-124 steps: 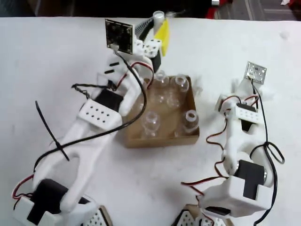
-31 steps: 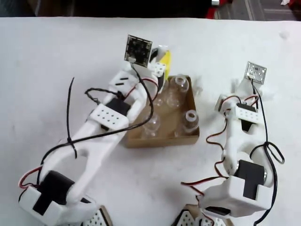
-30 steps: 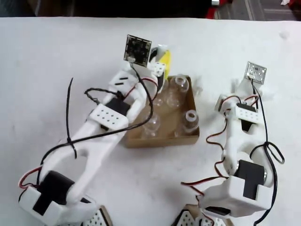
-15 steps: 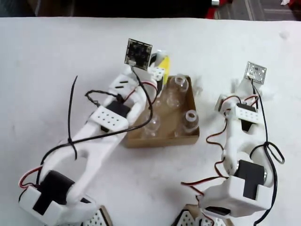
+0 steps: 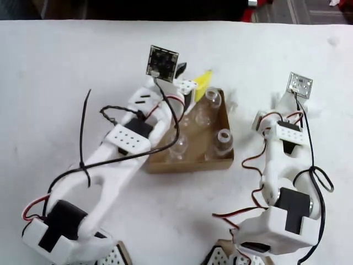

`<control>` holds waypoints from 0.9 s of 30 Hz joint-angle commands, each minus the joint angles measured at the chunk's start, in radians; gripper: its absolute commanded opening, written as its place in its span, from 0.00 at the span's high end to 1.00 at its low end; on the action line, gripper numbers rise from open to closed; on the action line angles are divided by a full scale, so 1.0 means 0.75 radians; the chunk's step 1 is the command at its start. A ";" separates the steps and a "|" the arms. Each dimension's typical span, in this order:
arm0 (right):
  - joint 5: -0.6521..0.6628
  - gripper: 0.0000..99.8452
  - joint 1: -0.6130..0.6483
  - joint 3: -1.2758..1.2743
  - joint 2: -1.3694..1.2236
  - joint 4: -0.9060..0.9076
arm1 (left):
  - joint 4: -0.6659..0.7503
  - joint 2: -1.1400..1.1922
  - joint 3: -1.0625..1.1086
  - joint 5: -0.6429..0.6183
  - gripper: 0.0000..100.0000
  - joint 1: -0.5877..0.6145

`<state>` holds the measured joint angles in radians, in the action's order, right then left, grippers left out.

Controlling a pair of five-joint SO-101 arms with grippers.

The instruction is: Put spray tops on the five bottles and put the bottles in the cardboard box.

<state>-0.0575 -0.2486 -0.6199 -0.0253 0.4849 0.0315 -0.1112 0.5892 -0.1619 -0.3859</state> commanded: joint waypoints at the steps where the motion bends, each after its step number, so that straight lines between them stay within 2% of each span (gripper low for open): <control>1: 0.012 0.88 0.011 0.055 0.005 -0.024 | 0.027 -0.026 -0.020 0.000 0.79 -0.005; 8: 0.012 0.88 0.011 0.055 0.005 -0.024 | 0.016 -0.244 -0.043 -0.002 0.79 -0.026; 11: 0.012 0.88 0.011 0.055 0.005 -0.024 | -0.084 -0.422 -0.051 -0.002 0.79 -0.028; 14: 0.012 0.88 0.009 0.055 0.005 -0.024 | -0.239 -0.635 -0.049 -0.016 0.79 -0.019; 19: 0.012 0.88 0.003 0.055 0.005 -0.024 | -0.606 -0.999 -0.037 -0.219 0.79 0.085; 23: 0.012 0.88 0.003 0.055 0.005 -0.024 | -0.947 -1.179 -0.035 -0.237 0.79 0.259; 27: 0.000 0.88 0.001 0.051 0.011 -0.019 | -1.160 -1.220 -0.004 -0.237 0.79 0.465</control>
<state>-0.0575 -0.2486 -0.6199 -0.0253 0.4849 -0.6897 -0.9782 0.5892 -0.3261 -0.1803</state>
